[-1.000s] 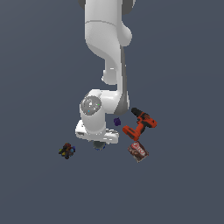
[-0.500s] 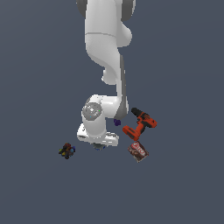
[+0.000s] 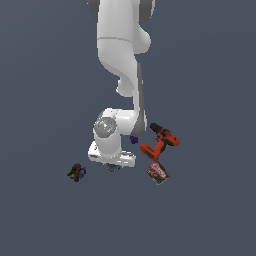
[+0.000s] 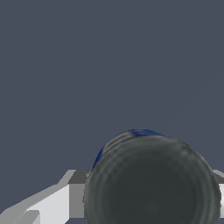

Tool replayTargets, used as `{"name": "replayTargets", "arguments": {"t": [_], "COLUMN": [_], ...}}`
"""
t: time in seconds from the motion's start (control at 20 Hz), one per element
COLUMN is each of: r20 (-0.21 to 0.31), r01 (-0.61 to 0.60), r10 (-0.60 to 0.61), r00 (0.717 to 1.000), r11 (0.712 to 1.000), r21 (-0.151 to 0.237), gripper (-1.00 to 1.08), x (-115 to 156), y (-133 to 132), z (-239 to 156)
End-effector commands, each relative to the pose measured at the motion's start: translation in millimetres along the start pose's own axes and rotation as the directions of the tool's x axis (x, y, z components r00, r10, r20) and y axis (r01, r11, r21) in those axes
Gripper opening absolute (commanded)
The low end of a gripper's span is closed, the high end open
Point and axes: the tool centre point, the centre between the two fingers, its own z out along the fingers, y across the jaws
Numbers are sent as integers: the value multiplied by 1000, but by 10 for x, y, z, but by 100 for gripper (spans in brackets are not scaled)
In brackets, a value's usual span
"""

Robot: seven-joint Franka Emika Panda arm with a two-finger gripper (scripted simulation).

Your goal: Pick up a designated object from a clutter of objects.

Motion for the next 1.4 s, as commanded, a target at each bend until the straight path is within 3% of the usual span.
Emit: {"name": "replayTargets", "arguments": {"t": [0.0, 0.65, 1.35], "r20": [0, 0, -1], "r01": [0, 0, -1], "r10": [0, 0, 1], "r00": [1000, 1000, 1000], "r11": [1000, 1000, 1000], "r21": [0, 0, -2], "gripper": [-100, -100, -100], "x": [0, -91, -332], "y": [-1, -271, -1036], "z": [-2, -497, -1927]}}
